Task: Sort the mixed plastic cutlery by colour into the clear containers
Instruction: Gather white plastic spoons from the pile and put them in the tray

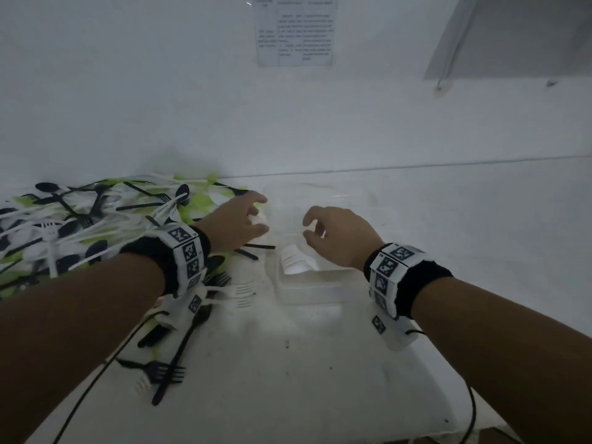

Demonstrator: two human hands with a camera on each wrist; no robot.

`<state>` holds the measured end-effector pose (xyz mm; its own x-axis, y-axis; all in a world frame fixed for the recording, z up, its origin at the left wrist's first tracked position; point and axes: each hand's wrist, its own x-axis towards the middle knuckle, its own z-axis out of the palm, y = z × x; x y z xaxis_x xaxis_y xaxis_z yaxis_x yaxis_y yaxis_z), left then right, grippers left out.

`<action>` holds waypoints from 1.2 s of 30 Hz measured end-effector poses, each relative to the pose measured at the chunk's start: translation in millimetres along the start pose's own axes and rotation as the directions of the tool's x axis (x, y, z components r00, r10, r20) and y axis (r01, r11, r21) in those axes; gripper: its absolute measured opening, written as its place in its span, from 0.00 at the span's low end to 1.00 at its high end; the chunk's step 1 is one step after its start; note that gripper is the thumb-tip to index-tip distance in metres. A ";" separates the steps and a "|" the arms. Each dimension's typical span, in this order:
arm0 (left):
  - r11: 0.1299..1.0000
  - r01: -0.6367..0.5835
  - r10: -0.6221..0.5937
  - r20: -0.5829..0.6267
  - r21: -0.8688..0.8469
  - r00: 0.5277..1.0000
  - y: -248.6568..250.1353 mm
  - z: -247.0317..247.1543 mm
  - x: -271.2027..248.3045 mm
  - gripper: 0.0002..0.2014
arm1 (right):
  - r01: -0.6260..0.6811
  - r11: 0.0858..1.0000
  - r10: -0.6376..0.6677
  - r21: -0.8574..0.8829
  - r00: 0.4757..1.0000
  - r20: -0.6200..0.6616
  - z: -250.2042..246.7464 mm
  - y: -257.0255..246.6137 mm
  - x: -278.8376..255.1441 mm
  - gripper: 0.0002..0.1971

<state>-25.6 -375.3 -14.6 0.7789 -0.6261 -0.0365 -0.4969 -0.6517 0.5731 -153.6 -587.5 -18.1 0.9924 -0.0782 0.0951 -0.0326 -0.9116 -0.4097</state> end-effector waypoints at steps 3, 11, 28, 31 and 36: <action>0.976 0.067 -0.090 0.106 0.208 0.990 -28.9 -44.8 -0.5 0.25 | -0.041 0.973 0.036 0.225 0.999 0.026 -5.4 -37.3 22.0 0.21; 0.954 0.111 -0.164 0.174 0.279 0.971 -115.1 -114.6 -13.4 0.39 | -0.165 0.945 0.116 0.281 0.976 0.184 38.8 -130.3 103.7 0.37; 0.948 -0.078 0.014 0.205 0.307 0.979 -207.2 -130.9 37.3 0.17 | -0.331 0.943 0.332 -0.031 0.938 0.099 102.8 -132.9 172.9 0.14; 0.954 -0.071 0.014 0.195 0.291 0.981 -211.5 -129.3 39.9 0.15 | -0.266 0.952 0.284 -0.152 0.953 0.110 108.4 -130.6 193.5 0.17; 0.954 -0.060 0.006 0.183 0.292 0.983 -216.2 -129.8 37.6 0.13 | -0.175 0.929 0.248 -0.326 0.948 0.198 125.5 -131.0 223.8 0.12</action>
<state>160.8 -202.4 -33.6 0.6932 -0.6974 -0.1821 -0.6327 -0.7098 0.3097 87.6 -434.9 -57.0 0.9564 -0.2204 -0.1915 -0.2425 -0.9649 -0.1010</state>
